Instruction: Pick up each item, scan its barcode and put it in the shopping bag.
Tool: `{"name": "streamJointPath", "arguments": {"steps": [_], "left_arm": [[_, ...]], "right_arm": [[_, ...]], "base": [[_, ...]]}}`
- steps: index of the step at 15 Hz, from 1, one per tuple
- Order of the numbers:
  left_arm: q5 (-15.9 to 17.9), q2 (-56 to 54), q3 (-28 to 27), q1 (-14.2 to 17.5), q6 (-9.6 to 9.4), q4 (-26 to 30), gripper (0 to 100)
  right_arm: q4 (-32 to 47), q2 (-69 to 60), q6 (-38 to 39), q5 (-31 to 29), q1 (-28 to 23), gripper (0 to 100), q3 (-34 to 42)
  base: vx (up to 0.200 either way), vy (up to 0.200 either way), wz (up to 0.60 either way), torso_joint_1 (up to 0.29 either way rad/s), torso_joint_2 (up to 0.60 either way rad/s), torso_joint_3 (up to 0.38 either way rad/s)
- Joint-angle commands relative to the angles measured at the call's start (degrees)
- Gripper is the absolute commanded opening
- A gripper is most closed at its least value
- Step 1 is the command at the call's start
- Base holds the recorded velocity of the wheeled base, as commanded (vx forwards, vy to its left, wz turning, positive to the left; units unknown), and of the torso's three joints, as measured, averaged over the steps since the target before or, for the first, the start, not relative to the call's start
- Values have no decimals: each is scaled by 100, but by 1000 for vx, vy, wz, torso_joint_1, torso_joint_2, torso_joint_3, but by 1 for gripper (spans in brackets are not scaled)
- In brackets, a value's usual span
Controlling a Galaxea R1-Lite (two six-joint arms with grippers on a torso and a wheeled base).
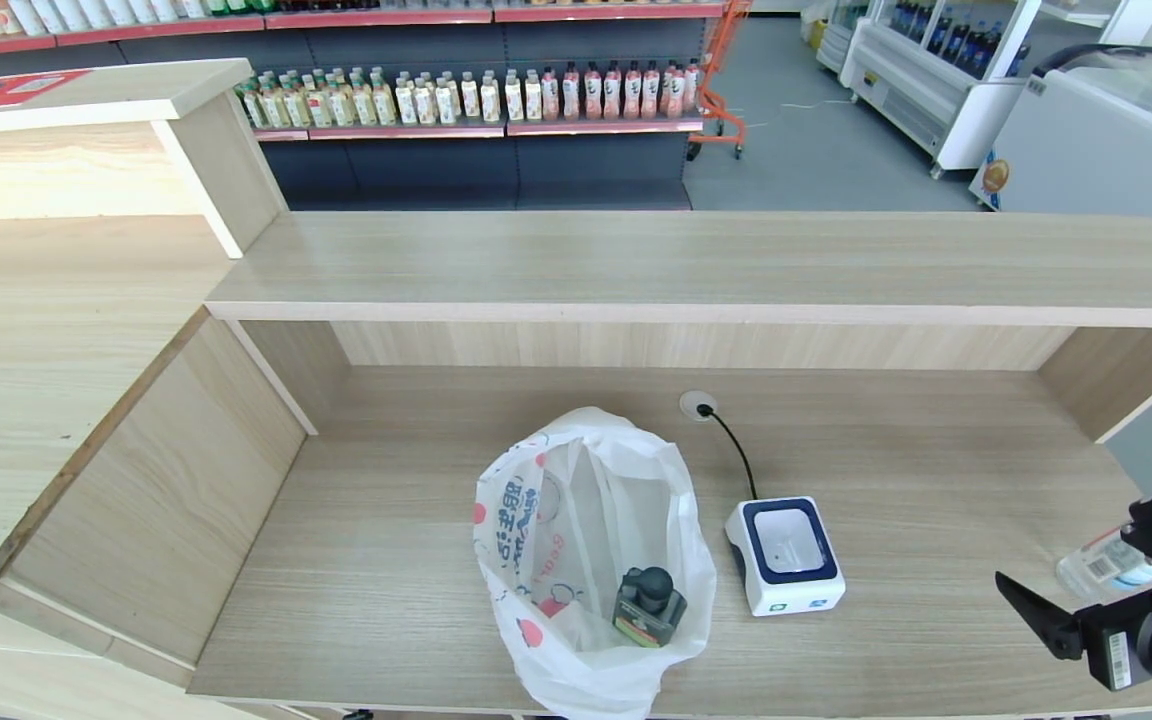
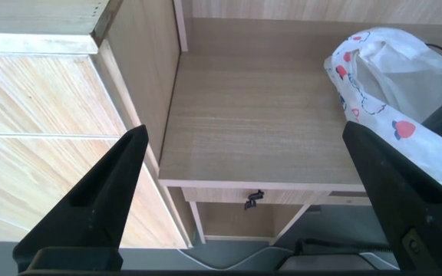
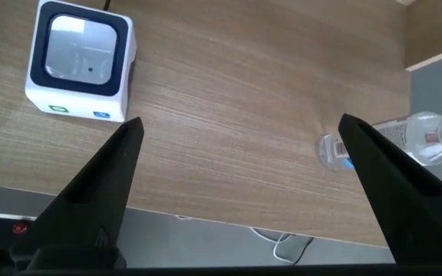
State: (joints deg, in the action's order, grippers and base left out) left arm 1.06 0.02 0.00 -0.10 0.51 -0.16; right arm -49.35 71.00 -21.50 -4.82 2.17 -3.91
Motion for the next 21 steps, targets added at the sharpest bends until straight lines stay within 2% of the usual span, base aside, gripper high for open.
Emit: {"name": "streamJointPath", "arguments": {"steps": [1,2,10,21], "left_arm": [[-1,-2,0,1,2,-2,100],[-1,-2,0,10,-7,-2,100],[-1,-2,0,1,-7,-2,100],[-9,-2,0,1,10,-2,100]], "right_arm": [[4,-7,-3,-2,3,100,13],[4,-16,-3,-2,3,100,40],[39,-130,-56,-19,3,100,189],[1243,-1123,-187,-2,38,100,339]], "base": [[0,0,0,0,0,0],[0,0,0,0,0,0],[0,-200,0,4,3,4],[0,-200,0,1,2,2]]}}
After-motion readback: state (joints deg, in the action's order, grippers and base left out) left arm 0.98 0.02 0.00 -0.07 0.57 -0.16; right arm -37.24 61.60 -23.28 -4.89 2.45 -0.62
